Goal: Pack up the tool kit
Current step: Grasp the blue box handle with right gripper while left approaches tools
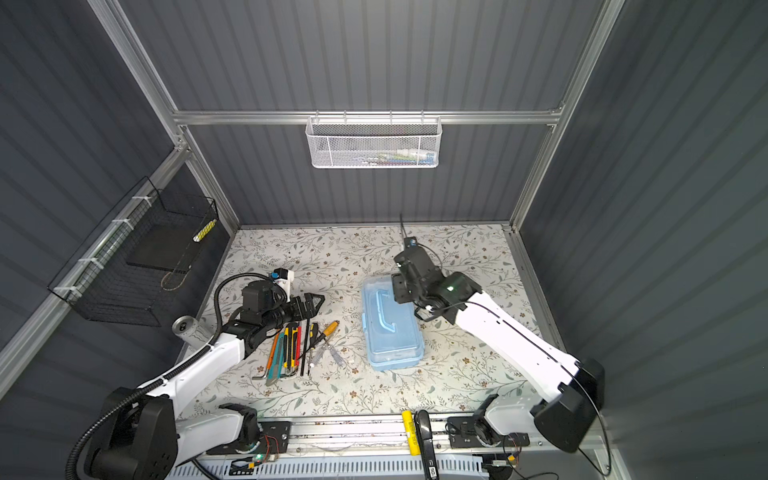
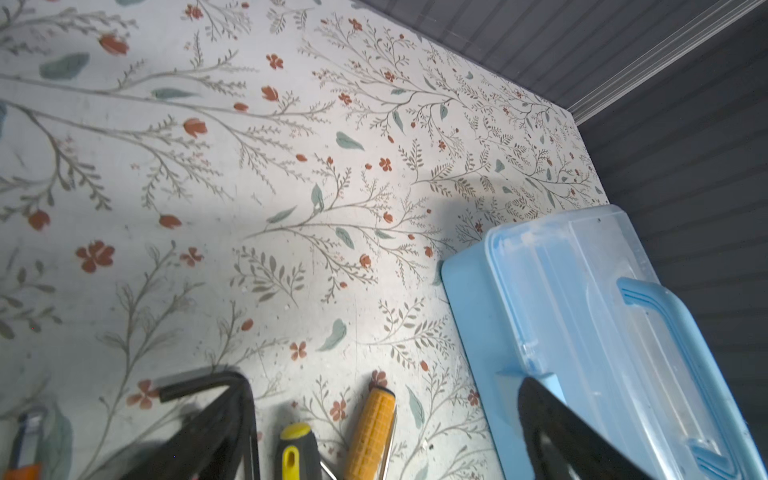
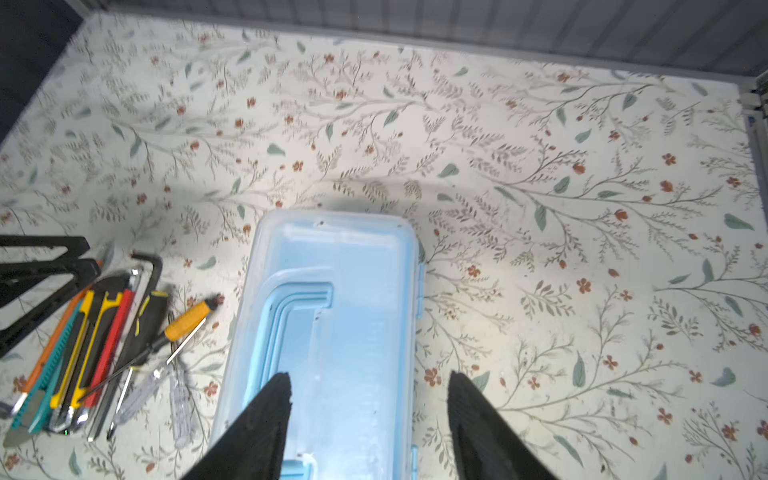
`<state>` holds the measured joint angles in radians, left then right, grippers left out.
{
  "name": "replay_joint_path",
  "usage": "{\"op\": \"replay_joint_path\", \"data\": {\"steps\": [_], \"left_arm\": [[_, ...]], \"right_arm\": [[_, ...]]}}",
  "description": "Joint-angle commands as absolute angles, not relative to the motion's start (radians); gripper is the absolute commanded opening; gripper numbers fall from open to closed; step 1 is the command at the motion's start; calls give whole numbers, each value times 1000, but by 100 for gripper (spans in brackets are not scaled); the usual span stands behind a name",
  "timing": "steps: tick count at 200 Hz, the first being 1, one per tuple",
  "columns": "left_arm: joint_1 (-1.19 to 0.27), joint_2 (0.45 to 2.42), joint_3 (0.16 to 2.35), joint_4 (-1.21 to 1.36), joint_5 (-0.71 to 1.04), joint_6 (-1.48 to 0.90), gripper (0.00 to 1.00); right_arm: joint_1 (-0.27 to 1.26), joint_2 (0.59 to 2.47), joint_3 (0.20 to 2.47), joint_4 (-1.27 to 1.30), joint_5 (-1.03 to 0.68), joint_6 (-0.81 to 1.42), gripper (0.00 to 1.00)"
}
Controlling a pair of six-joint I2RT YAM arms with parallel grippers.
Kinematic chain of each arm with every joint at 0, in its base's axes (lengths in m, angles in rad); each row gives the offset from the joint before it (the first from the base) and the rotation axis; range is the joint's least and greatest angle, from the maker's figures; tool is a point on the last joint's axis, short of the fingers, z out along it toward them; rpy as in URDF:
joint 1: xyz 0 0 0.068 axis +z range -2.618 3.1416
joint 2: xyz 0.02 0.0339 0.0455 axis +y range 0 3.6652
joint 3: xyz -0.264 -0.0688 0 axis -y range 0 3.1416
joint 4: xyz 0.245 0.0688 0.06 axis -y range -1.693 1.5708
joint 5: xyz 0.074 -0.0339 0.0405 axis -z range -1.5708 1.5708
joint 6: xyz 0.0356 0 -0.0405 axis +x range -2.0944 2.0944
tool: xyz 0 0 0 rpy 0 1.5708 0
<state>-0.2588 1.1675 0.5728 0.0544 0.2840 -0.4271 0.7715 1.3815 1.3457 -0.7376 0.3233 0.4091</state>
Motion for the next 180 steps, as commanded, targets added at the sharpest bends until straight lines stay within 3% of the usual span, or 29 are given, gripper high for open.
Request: {"op": "replay_joint_path", "data": {"steps": [1, 50, 127, 180], "left_arm": [[-261, 1129, 540, 2, 311, -467, 100], [-261, 1093, 502, 0, 269, -460, 99], [-261, 1119, 497, 10, 260, -459, 99], [-261, 1112, 497, 10, 265, -453, 100]], "right_arm": [[837, 1469, 1441, -888, 396, 487, 61], [915, 1663, 1559, -966, 410, 507, 60], [960, 1756, 1590, -1017, 443, 546, 56], [960, 1742, 1519, -956, 468, 578, 45]]}}
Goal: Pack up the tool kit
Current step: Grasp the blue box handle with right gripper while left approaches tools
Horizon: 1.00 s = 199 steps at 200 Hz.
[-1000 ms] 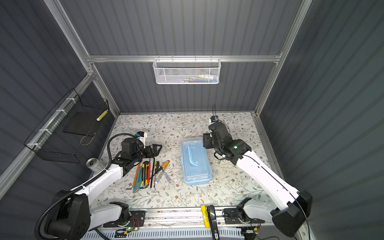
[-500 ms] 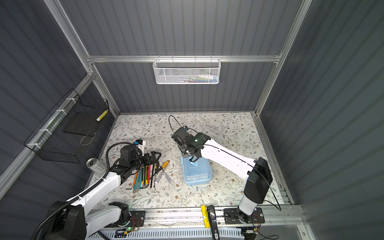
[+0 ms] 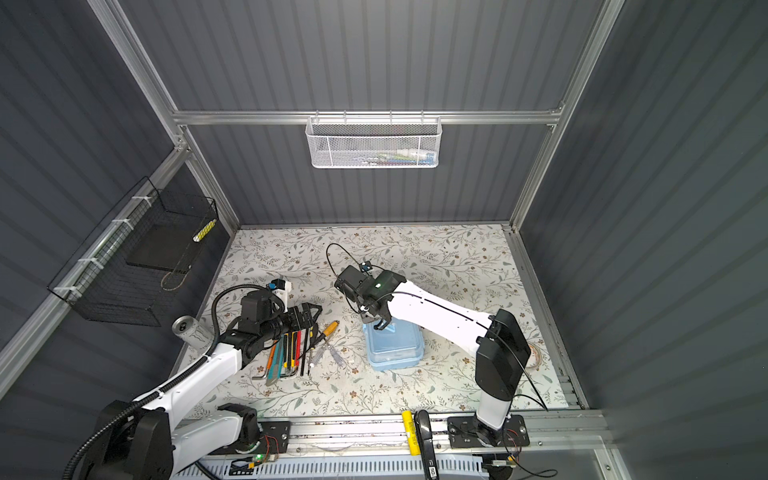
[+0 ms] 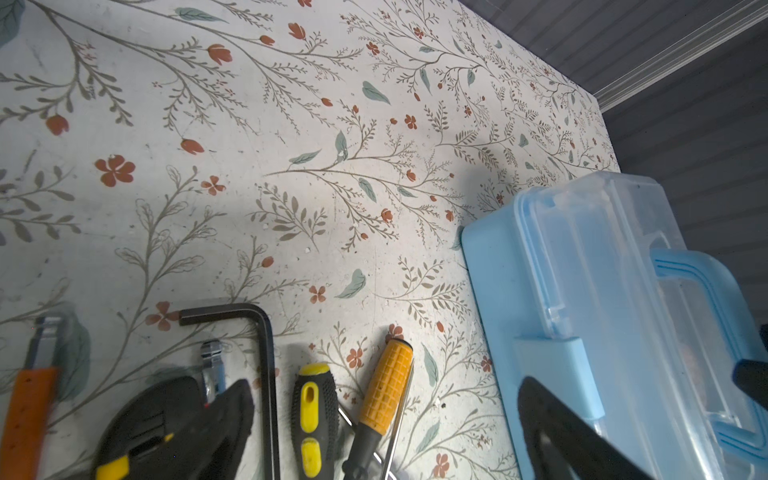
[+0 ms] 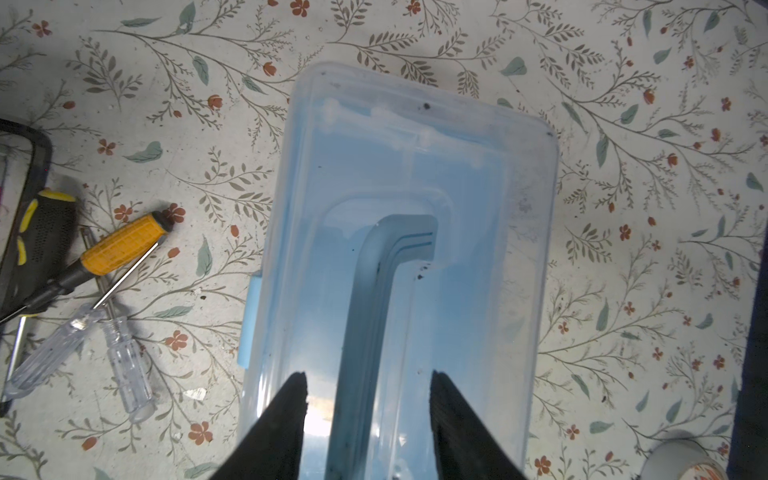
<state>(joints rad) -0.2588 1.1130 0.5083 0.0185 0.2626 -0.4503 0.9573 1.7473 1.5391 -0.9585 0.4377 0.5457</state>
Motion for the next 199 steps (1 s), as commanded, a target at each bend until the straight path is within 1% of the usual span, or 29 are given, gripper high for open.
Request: {"op": "replay_joint_path", "data": {"steps": [1, 41, 72, 101, 114, 166, 181, 199], "left_arm": [[-261, 1112, 497, 9, 265, -453, 100], [-261, 1113, 506, 0, 268, -448, 100], [-261, 1109, 511, -3, 266, -443, 100], [-261, 1109, 515, -4, 267, -442, 100], [-261, 1112, 517, -7, 270, -442, 99], [-261, 1112, 526, -12, 294, -447, 99], [-262, 1107, 526, -12, 300, -448, 99], [-262, 1095, 527, -6, 318, -448, 99]], "right_arm": [[960, 1742, 1519, -956, 470, 578, 44], [957, 1733, 1490, -955, 490, 590, 35], [954, 1710, 1478, -980, 526, 604, 30], [946, 1681, 1449, -968, 521, 612, 26], [939, 1673, 1434, -966, 515, 620, 21], [892, 1574, 1313, -823, 391, 642, 6], [885, 1553, 1292, -790, 375, 649, 0], [884, 1544, 1290, -772, 363, 652, 0]]}}
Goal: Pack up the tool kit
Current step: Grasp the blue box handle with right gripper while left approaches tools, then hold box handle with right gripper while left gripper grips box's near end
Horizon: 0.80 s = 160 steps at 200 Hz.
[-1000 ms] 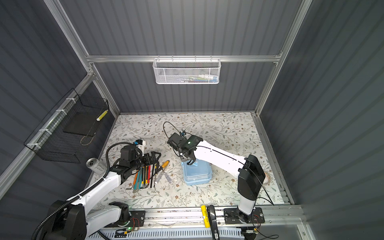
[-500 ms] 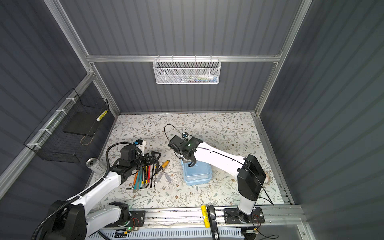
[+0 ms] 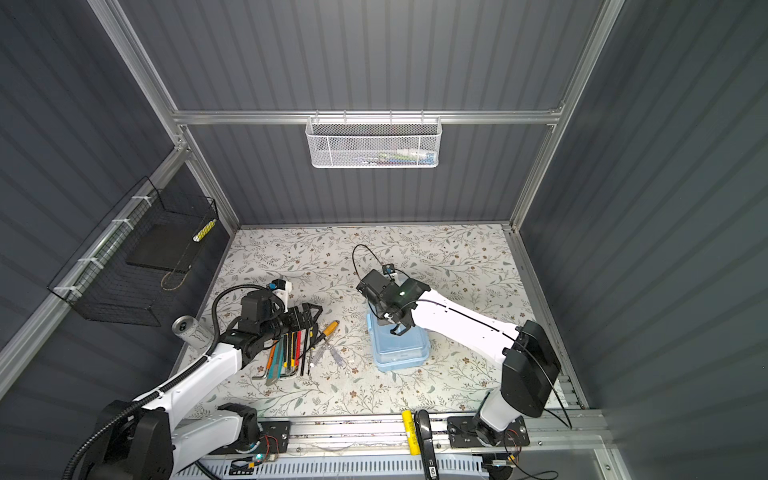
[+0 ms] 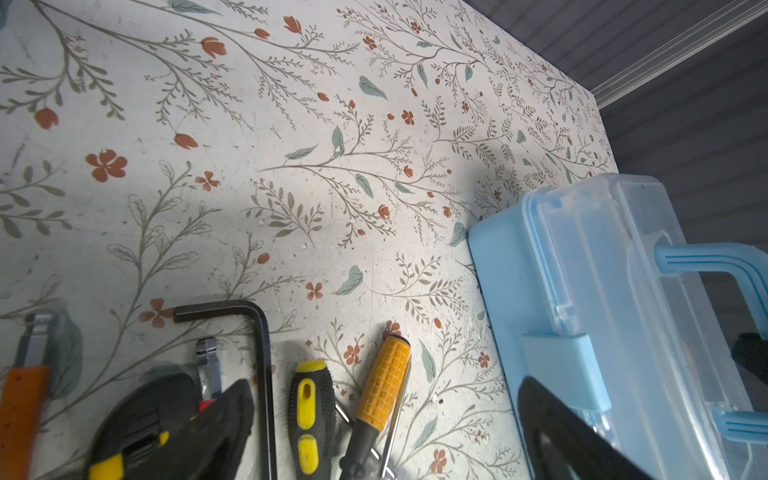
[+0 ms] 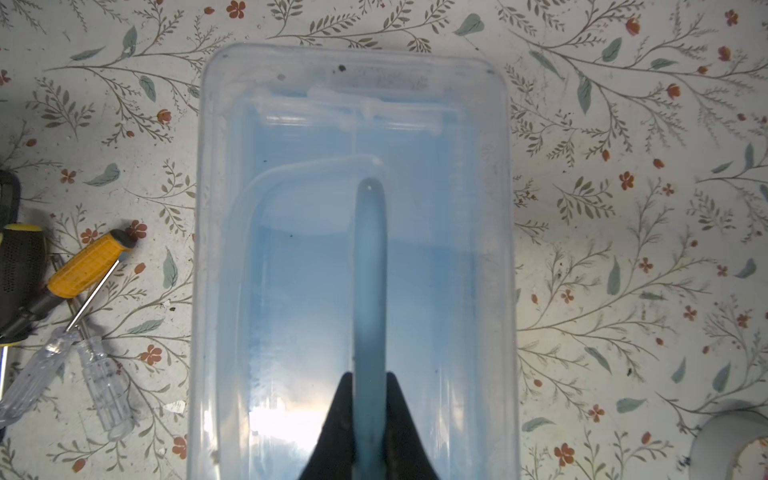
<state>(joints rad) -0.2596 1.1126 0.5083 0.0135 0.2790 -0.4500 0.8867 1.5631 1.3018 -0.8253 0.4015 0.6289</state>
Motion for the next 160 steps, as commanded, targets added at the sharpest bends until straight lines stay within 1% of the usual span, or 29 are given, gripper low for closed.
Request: {"op": "replay_joint_path", "data": {"steps": [1, 19, 23, 31, 74, 108, 141, 160], "left_arm": [[-262, 1094, 527, -5, 318, -448, 99], [-262, 1078, 530, -1, 322, -444, 99], [-262, 1074, 531, 0, 353, -442, 100], [-261, 1064, 531, -3, 355, -440, 99], [-262, 1007, 555, -63, 342, -430, 100], [-262, 992, 628, -153, 354, -444, 100], [-272, 974, 700, -193, 400, -470, 99], [-290, 976, 709, -173, 410, -478, 100]], "right_arm": [[883, 1543, 1290, -770, 362, 652, 0], [879, 1530, 1291, -728, 312, 645, 0], [879, 1526, 1289, -712, 296, 640, 0], [873, 1516, 1283, -679, 257, 632, 0], [784, 1425, 1159, -411, -77, 634, 0], [657, 1378, 997, -145, -404, 718, 0], [522, 1317, 794, 142, -612, 845, 0], [440, 1295, 697, 252, -696, 899, 0]]}}
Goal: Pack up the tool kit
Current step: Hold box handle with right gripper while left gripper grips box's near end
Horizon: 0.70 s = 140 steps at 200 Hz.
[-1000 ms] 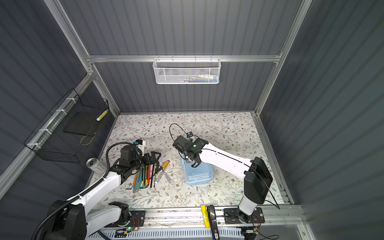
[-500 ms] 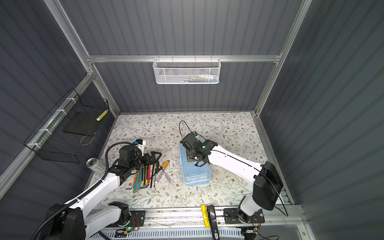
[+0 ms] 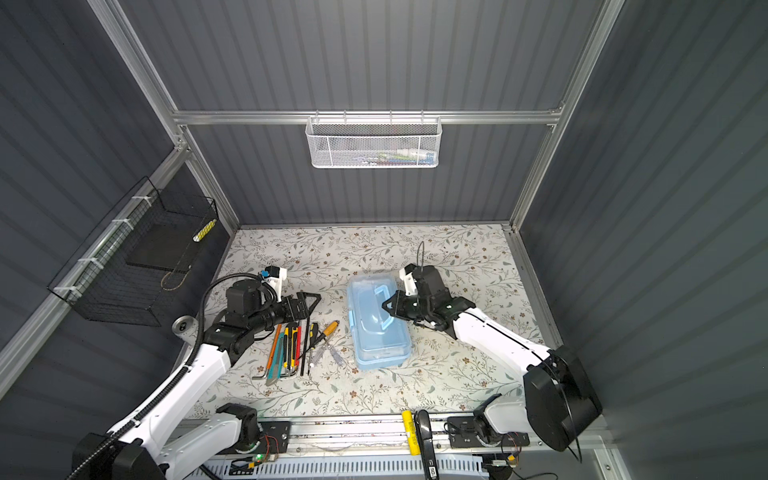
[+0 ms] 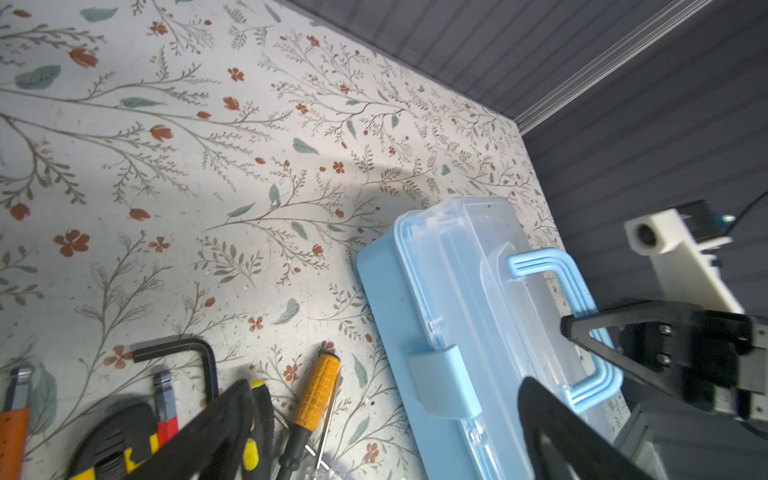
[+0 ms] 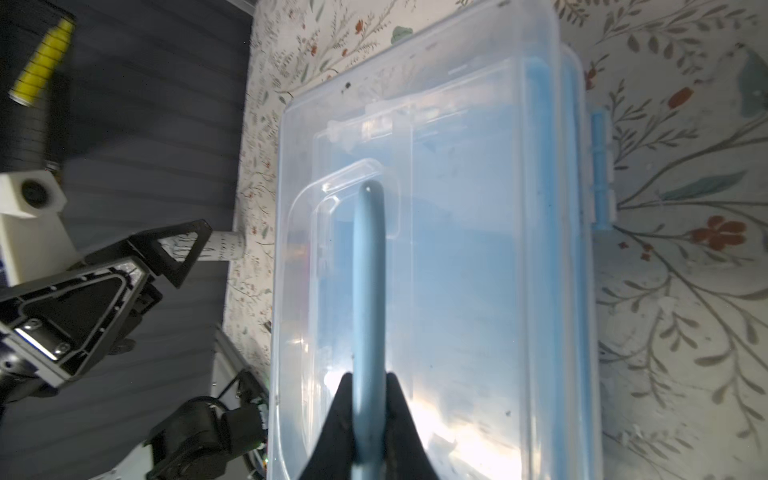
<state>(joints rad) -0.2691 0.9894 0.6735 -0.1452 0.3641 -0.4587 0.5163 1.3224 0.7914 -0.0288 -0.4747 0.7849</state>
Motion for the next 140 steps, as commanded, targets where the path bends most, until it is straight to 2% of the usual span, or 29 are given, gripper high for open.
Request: {"op": "replay_joint_path", "data": {"steps": [1, 20, 41, 58, 80, 140], "left_arm": [[-292, 976, 709, -172, 411, -477, 100], [-337, 1011, 712, -141, 408, -488, 99], [-448, 1083, 752, -135, 352, -486, 99], [-542, 1154, 807, -134, 301, -493, 100], [-641, 1213, 854, -47, 316, -518, 100], [-729, 1377, 953, -44, 315, -574, 100]], "right_arm": [[435, 1294, 691, 255, -701, 901, 0], [362, 1263, 610, 302, -745, 921, 0], [302, 1226, 563, 250, -753, 879, 0], [265, 1191, 548, 157, -723, 816, 0], [243, 1135, 561, -15, -599, 709, 0], [232, 1087, 534, -73, -494, 615, 0]]}}
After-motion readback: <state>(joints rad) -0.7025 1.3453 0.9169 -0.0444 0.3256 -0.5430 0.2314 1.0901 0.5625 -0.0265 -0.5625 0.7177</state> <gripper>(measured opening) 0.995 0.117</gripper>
